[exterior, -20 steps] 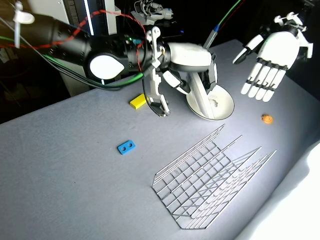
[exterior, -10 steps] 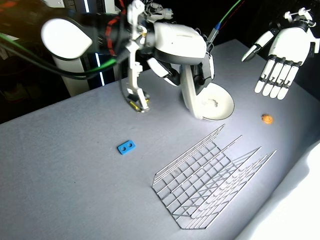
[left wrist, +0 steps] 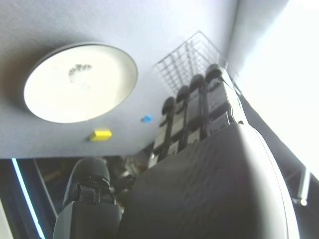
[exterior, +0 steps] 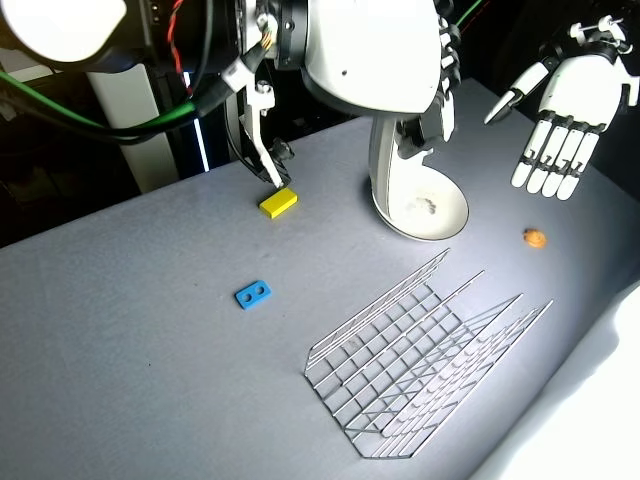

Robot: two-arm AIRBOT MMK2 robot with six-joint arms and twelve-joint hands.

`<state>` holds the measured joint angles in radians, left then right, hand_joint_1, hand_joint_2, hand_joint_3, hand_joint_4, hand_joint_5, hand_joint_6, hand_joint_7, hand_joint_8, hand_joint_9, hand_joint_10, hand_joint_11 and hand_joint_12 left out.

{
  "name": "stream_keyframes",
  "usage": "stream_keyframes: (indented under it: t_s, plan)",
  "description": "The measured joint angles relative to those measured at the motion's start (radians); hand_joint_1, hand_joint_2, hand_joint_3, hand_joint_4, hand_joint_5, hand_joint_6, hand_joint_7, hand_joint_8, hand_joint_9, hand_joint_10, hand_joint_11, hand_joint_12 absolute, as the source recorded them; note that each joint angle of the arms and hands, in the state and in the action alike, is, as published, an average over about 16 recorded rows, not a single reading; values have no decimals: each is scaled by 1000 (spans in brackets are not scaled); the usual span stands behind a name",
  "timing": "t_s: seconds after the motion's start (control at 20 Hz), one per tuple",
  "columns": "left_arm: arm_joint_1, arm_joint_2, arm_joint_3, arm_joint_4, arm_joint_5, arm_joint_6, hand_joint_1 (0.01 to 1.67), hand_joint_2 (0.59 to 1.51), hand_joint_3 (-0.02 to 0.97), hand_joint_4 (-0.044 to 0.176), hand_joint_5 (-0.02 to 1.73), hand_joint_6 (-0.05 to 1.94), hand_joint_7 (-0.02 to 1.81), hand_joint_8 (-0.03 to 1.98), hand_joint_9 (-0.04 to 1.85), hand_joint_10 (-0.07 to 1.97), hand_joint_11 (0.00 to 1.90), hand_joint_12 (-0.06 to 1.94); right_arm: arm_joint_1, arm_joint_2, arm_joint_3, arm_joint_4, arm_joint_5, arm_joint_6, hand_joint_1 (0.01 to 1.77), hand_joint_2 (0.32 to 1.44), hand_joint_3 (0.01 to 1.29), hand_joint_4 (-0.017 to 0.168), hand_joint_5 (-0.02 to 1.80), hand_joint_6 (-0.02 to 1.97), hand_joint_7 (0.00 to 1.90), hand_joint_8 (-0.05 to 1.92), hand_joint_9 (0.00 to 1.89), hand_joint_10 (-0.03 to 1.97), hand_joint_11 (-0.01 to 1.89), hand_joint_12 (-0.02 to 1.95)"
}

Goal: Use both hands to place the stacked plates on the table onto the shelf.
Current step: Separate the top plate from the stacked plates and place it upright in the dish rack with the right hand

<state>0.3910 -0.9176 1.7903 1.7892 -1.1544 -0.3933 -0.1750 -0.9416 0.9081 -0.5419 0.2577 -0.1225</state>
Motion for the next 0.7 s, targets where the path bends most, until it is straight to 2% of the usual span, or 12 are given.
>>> stream_keyframes:
  t_s: [0.25,0.5,0.7]
  plan:
    - [16,0,-27,20,-5,5,13,1209,14,3,21,9,22,-4,16,4,16,2,32,-5,65,31,-49,86,1285,1004,16,-8,859,1093,1038,915,1174,425,940,947]
    - [54,-6,-59,35,0,18,13,1205,14,2,18,8,16,-4,15,4,16,2,43,-17,122,66,-89,117,1291,1022,16,-9,850,1086,1035,925,1141,453,931,955]
    - [99,-17,-80,39,12,32,12,1203,14,1,21,8,17,-4,16,4,16,2,46,-31,156,98,-113,121,1291,1028,15,-9,848,1083,1031,936,1160,351,928,957]
